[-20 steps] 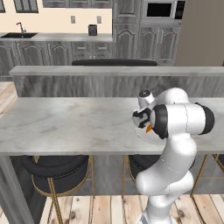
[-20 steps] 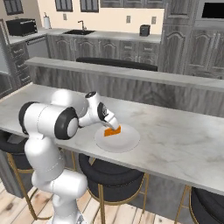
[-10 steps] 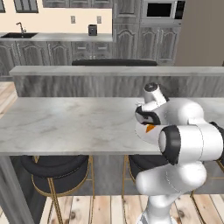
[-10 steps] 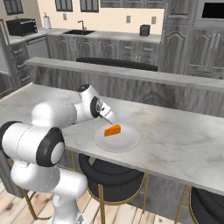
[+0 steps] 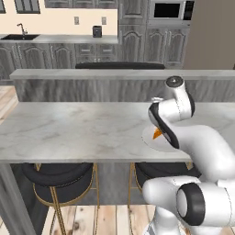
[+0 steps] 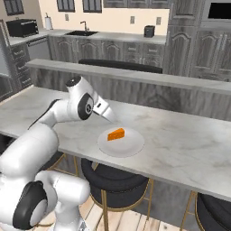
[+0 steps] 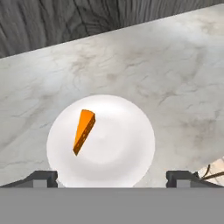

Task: Take the cheese, fish, and corn from the fridge and place them on the plate on the dining counter to create an appetizer plate.

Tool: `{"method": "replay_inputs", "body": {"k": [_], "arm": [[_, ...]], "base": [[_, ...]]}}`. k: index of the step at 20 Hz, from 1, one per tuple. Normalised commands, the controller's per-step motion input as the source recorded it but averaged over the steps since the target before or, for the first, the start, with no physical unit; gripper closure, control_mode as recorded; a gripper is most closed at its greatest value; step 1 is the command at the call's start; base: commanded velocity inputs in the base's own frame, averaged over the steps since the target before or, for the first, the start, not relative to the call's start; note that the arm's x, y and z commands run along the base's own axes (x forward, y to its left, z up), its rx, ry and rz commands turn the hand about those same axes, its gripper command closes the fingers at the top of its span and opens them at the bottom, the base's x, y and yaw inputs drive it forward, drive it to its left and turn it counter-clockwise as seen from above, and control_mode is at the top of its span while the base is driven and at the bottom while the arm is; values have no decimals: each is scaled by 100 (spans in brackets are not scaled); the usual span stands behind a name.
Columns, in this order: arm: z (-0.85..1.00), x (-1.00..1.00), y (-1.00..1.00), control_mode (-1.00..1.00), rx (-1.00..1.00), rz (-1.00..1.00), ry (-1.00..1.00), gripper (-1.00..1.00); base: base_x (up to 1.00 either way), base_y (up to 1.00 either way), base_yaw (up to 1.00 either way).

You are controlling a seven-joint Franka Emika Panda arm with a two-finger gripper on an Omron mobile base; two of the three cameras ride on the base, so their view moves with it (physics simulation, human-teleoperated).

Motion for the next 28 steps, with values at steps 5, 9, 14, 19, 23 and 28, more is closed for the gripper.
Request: {"method": "replay_inputs", "body": {"k": [5,9,14,19,23,28], "arm": [[100,-90,1,-100,2,22,0,-100],[79,-93,12,-100,1,30,0,-100],[28,-91,47,-100,0,27,0,-100],[5,-98,50,-100,0,16,-6,-100],[18,-100,18,-100,0,4,-7,-100],[29,-77,0,-100,0,0,-8,-100]], "base": [[0,0,0],[0,0,0],[0,0,0],[0,0,0],[0,0,0],[0,0,0]]}}
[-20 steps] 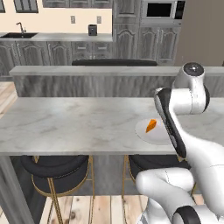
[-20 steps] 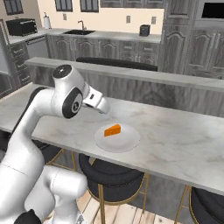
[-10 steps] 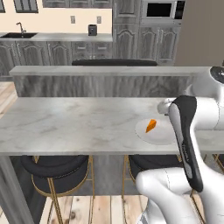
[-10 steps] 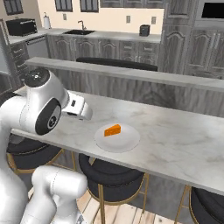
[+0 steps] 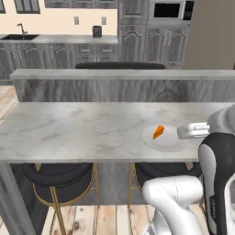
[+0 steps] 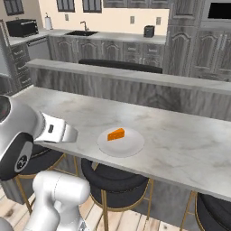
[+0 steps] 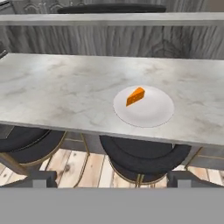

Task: Take the cheese, fish, and corn from the fridge and place them on the plate on the dining counter to create an appetizer plate.

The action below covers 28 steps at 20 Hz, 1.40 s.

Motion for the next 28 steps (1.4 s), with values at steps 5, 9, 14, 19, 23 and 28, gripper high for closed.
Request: {"method": "replay_inputs", "body": {"k": [5,9,14,19,23,28], "arm": [[28,8,8,-100,0,0,0,-100],[9,48,2,-100,0,0,7,-100],[0,0,0,100,0,0,0,-100],[0,0,0,100,0,0,0,-100],[0,0,0,100,0,0,0,-100],[0,0,0,100,0,0,0,-100]], "base": [[0,0,0],[0,0,0],[7,25,4],[-61,88,9],[-86,100,8],[-39,100,2]]}}
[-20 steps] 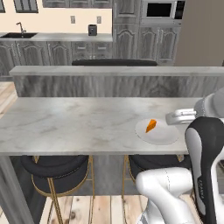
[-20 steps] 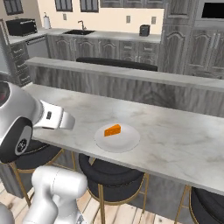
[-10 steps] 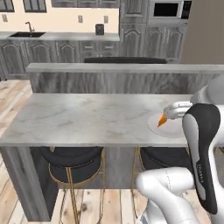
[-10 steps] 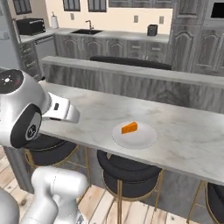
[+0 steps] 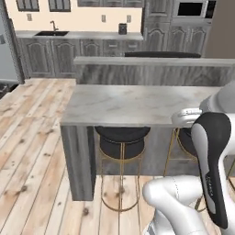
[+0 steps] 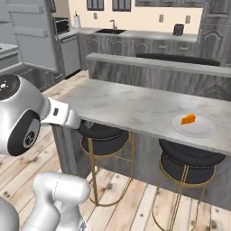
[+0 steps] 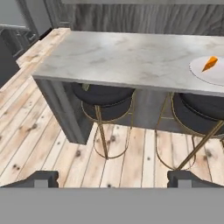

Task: Take the cheese, fish, and corn from the fridge and place them on the plate on the dining counter to create an appetizer plate.

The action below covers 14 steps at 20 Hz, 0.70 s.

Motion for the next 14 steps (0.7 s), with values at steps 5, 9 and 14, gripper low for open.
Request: {"method": "replay_inputs", "body": {"k": [5,9,14], "arm": [[0,0,0,100,0,0,0,-100],[0,0,0,100,0,0,0,-100],[0,0,0,100,0,0,0,-100]], "base": [[24,100,27],[58,100,37],[69,100,36]]}}
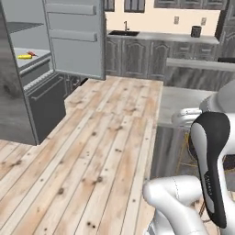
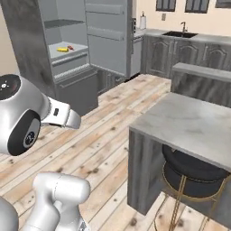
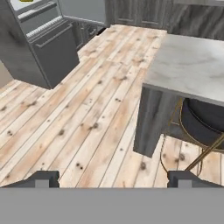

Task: Take the cheese, fish, and corn from the fridge and place them on the plate on the dining counter to create an appetizer plate.

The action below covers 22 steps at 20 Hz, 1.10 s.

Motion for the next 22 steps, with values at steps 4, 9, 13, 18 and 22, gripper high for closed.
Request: {"method": "replay_inputs", "body": {"k": [4,9,13,18,22], "arm": [[0,0,0,100,0,0,0,-100],[0,0,0,100,0,0,0,-100],[0,0,0,100,0,0,0,-100],[0,0,0,100,0,0,0,-100],[0,0,0,100,0,0,0,-100]], "base": [[77,100,35],[93,94,33],[100,45,28],[100,3,24],[100,-5,27]]}}
